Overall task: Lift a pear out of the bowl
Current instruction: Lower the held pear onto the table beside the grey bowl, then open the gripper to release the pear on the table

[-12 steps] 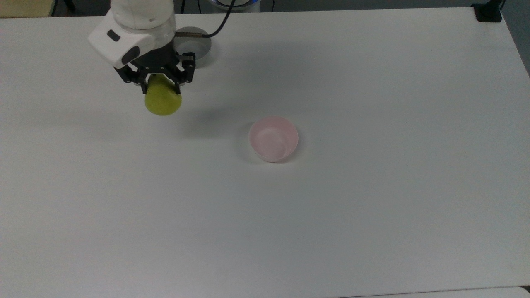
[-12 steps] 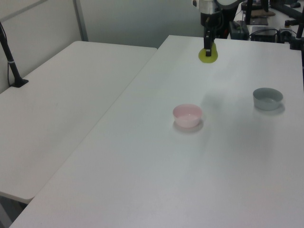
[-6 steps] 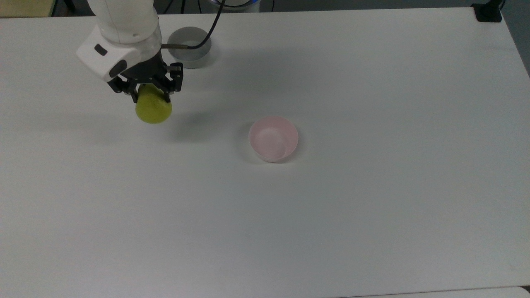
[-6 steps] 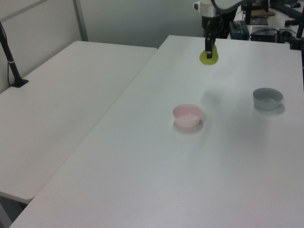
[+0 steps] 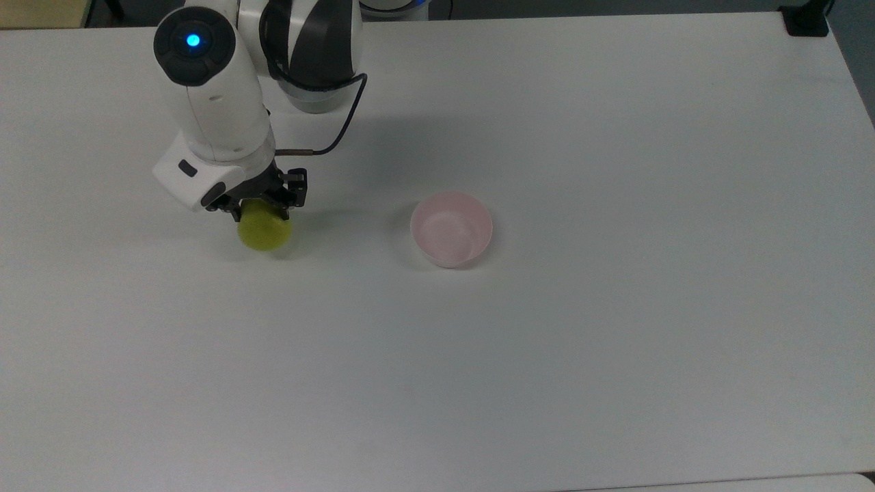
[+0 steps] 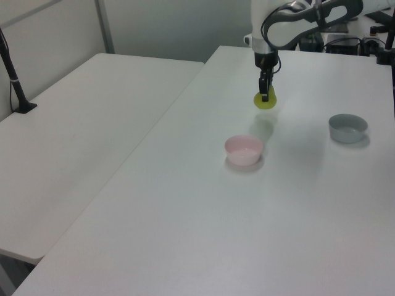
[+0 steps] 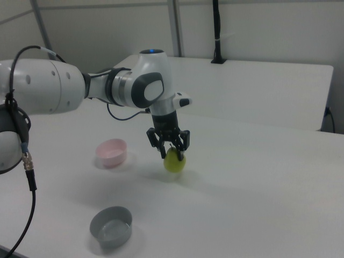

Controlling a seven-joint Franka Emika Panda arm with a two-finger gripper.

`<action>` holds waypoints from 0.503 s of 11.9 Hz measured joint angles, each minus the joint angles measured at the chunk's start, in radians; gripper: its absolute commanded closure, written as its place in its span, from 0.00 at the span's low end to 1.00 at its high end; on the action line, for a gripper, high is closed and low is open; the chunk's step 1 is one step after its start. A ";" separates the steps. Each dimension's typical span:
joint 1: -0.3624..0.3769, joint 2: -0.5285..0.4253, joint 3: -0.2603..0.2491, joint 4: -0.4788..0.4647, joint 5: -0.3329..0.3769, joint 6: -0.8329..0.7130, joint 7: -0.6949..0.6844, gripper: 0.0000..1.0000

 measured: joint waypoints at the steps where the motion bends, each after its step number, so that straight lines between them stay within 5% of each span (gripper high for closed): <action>1: 0.000 0.017 0.000 -0.001 0.000 0.016 0.000 0.68; 6: 0.000 0.042 0.000 -0.002 0.000 0.034 0.000 0.53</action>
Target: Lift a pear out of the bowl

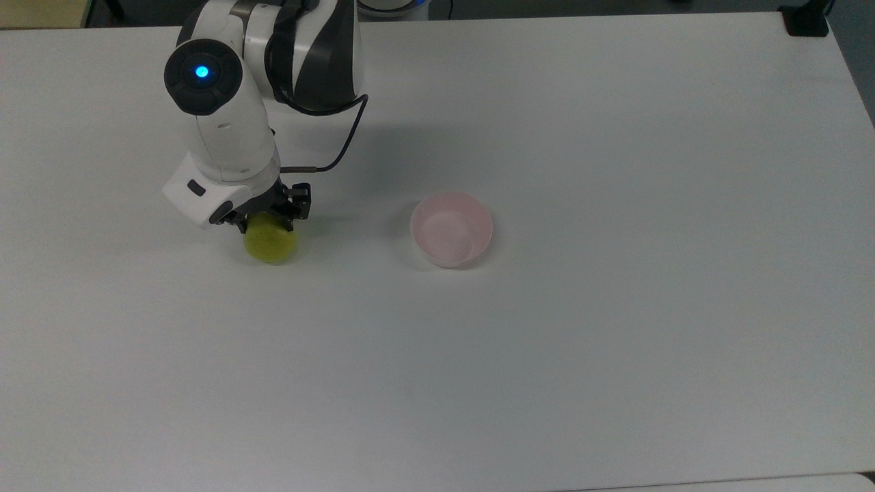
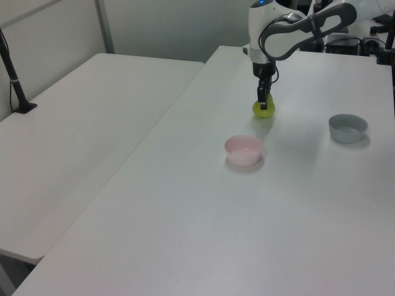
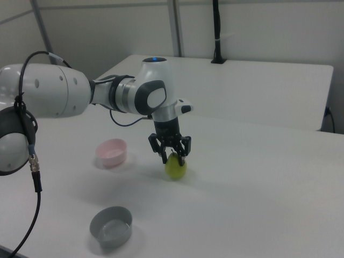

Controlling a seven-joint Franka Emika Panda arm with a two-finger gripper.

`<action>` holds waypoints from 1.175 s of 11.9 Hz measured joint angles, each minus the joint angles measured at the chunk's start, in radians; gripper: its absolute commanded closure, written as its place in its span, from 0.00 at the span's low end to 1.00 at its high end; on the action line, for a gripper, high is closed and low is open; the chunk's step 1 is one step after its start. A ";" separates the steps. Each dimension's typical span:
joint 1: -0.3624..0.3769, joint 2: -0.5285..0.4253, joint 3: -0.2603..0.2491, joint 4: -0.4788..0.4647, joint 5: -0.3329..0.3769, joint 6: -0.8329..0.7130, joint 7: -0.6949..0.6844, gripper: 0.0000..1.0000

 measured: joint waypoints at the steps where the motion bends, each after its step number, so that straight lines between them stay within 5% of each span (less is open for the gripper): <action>1: 0.000 0.000 0.000 0.000 0.000 0.000 0.000 0.44; 2: 0.000 0.000 0.000 0.000 0.000 0.000 0.000 0.26; 4: 0.000 0.000 0.000 0.000 0.000 0.000 0.000 0.18; 5: 0.000 0.000 0.000 0.001 0.000 0.001 0.000 0.00; 10: 0.001 -0.007 0.000 0.013 0.000 0.001 0.000 0.00; 14: 0.004 -0.125 0.008 0.031 0.001 -0.085 0.000 0.00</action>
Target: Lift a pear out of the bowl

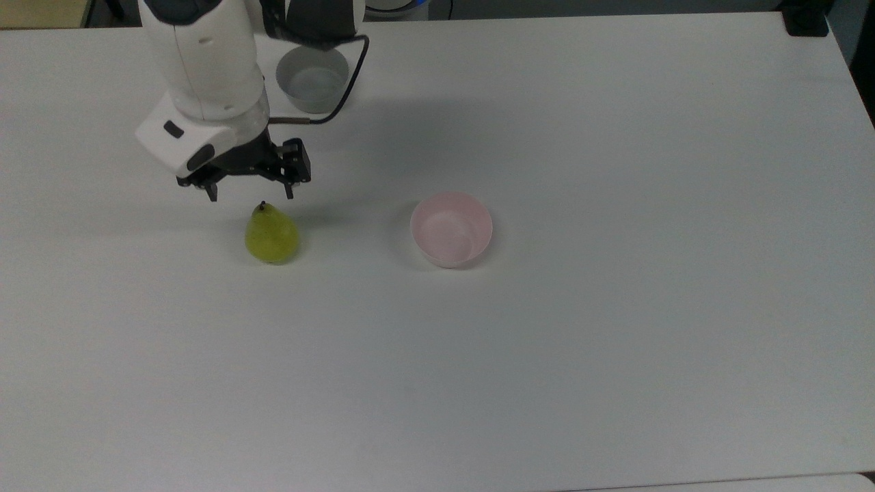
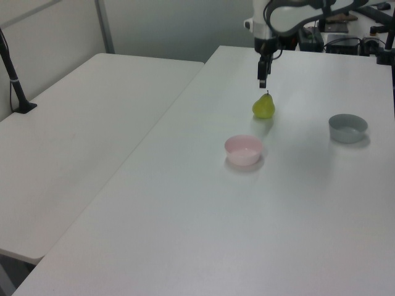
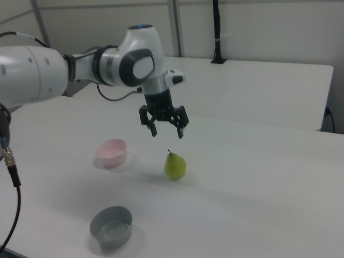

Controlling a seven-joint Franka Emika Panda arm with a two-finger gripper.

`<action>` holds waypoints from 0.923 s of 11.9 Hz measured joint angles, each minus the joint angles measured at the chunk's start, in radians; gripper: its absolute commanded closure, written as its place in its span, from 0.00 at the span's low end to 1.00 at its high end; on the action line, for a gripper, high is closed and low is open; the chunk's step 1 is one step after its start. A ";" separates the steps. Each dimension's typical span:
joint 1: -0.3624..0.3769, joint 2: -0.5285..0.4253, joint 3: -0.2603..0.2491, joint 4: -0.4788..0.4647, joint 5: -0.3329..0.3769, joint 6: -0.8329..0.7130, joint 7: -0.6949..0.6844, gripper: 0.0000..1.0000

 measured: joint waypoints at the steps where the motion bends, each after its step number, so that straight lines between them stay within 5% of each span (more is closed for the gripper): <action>1: 0.001 -0.038 0.003 0.000 0.000 -0.039 0.001 0.00; 7: 0.015 -0.119 0.010 0.050 0.002 -0.174 0.057 0.00; 11: 0.135 -0.202 0.020 0.054 0.003 -0.268 0.206 0.00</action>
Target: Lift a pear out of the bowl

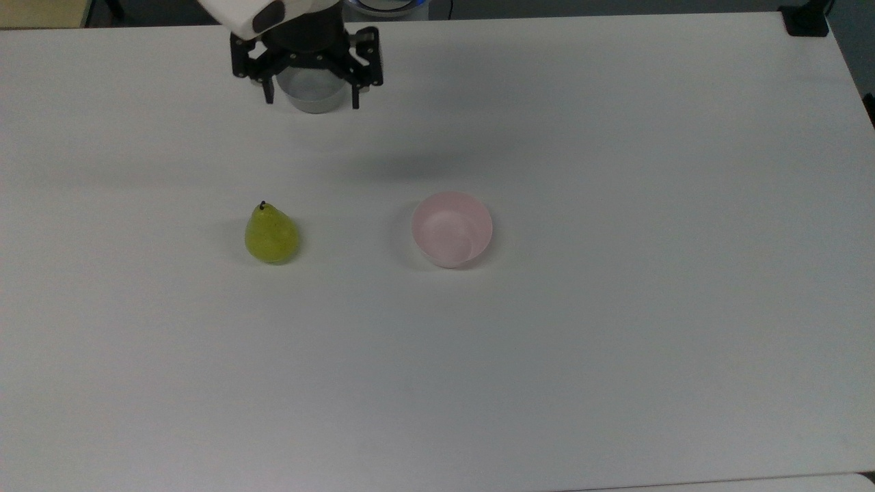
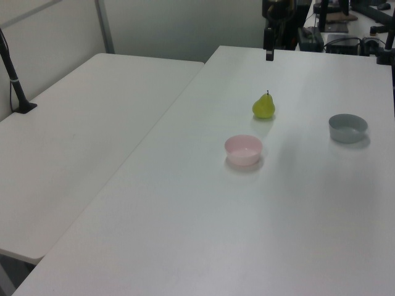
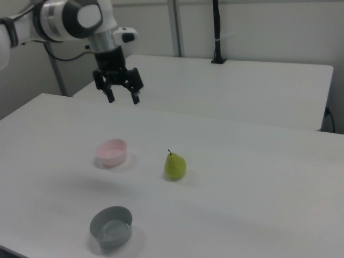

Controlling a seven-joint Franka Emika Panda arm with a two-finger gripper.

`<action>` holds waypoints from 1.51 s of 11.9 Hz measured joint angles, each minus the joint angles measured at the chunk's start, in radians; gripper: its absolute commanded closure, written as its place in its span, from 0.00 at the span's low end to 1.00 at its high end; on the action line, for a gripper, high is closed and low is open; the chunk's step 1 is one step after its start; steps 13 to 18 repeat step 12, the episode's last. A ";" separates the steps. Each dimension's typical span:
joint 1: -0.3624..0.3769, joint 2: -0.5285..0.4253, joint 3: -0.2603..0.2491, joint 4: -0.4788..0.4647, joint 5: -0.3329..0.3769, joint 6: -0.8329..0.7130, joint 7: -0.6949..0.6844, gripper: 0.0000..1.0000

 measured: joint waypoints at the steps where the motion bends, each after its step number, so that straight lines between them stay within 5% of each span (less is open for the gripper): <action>1: 0.024 -0.025 0.001 -0.003 0.002 -0.022 0.017 0.00; 5: 0.048 -0.089 0.000 -0.034 0.053 -0.040 0.047 0.00; 18: 0.050 -0.095 -0.003 -0.057 0.055 -0.042 0.047 0.00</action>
